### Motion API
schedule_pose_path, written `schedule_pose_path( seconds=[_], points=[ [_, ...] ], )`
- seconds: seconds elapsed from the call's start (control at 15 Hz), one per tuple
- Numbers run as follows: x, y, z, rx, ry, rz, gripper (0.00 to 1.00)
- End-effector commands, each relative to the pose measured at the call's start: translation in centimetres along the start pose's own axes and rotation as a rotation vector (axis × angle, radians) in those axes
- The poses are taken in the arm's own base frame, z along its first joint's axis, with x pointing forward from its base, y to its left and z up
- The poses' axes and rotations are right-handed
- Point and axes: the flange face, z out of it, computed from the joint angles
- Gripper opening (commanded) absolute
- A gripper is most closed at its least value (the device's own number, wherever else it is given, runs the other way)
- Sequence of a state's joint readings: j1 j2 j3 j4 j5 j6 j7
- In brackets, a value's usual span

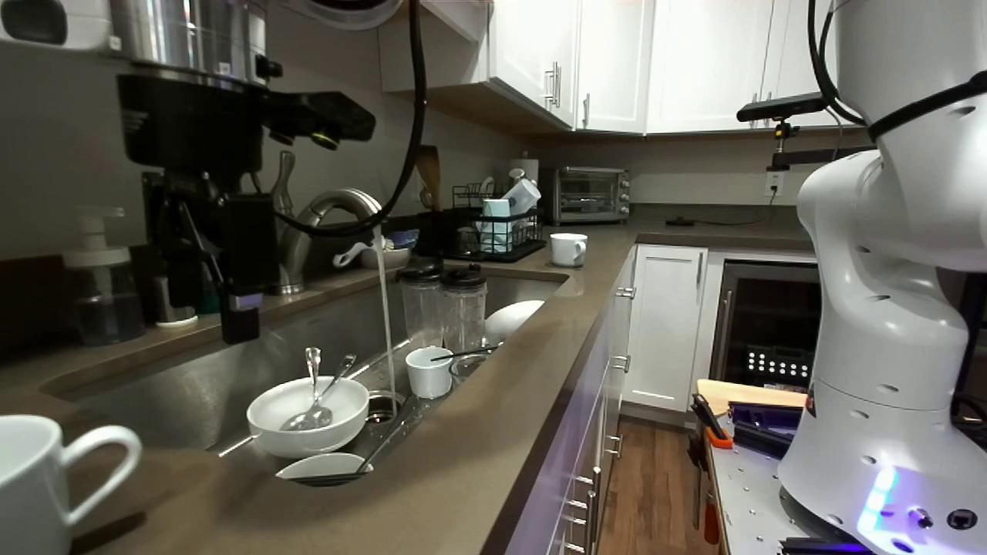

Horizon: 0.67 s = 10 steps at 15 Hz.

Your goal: Pick the mug on the left side of the counter, put some water in it and place it next to the white mug on the right

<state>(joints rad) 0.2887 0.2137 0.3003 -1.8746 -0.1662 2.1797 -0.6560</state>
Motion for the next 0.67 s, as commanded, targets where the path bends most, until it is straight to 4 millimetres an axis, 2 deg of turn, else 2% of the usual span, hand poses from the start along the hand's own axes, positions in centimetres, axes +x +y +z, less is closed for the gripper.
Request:
schedule_pose_path(
  seconds=[0.0,0.6],
  points=[
    [0.6,-0.4,0.4,0.018,0.013,-0.033,1.00],
    [3.3,-2.2,2.3,0.088,0.059,-0.085,1.00]
  ],
)
